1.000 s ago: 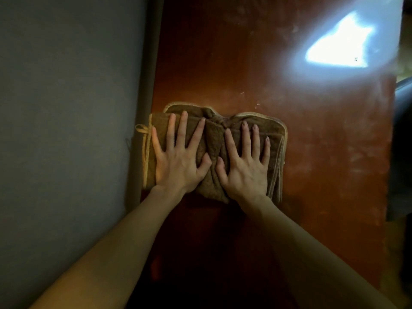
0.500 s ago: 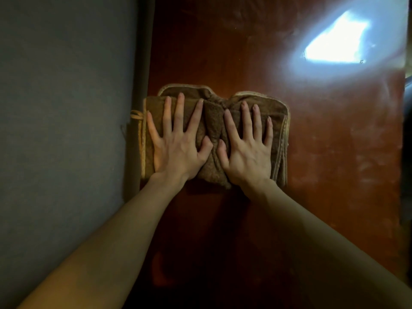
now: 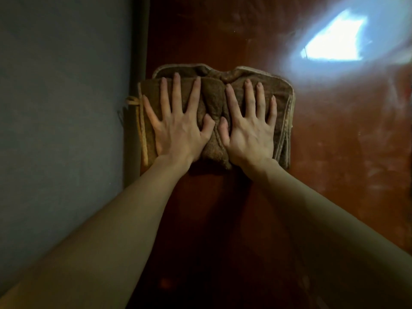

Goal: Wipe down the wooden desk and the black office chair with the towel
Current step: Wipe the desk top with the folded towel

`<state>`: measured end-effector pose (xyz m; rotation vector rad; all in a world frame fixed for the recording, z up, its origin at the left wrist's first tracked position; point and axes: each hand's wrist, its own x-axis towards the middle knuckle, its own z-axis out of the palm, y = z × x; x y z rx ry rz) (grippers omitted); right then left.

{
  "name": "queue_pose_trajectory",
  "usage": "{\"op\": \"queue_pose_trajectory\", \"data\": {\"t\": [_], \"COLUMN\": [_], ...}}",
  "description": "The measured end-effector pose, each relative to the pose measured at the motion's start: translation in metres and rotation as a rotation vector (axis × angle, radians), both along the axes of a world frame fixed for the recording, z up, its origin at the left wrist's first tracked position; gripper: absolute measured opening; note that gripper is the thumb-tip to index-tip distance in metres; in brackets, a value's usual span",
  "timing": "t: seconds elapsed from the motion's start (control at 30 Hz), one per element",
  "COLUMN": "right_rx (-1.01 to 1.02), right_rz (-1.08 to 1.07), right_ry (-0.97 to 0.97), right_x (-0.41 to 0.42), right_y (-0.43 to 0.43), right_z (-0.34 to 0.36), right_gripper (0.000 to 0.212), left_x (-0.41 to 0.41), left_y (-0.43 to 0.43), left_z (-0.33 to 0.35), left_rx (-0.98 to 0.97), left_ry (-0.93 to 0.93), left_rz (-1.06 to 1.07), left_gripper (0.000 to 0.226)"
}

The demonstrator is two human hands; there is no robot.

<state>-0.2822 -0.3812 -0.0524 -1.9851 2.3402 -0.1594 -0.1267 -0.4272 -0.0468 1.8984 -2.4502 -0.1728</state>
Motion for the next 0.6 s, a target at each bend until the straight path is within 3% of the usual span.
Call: {"op": "queue_pose_trajectory", "data": {"t": [0.6], "right_rx": [-0.034], "right_rz": [-0.039], "right_ry": [-0.021], "right_x": [-0.001], "right_y": [-0.018], "right_z": [0.000], "right_gripper": [0.065], "left_x": [-0.008], "left_y": [-0.024], "left_z": [-0.005], "left_rx": [-0.013], "left_ry": [0.000], "left_rz": [0.022], "left_gripper": [0.075]}}
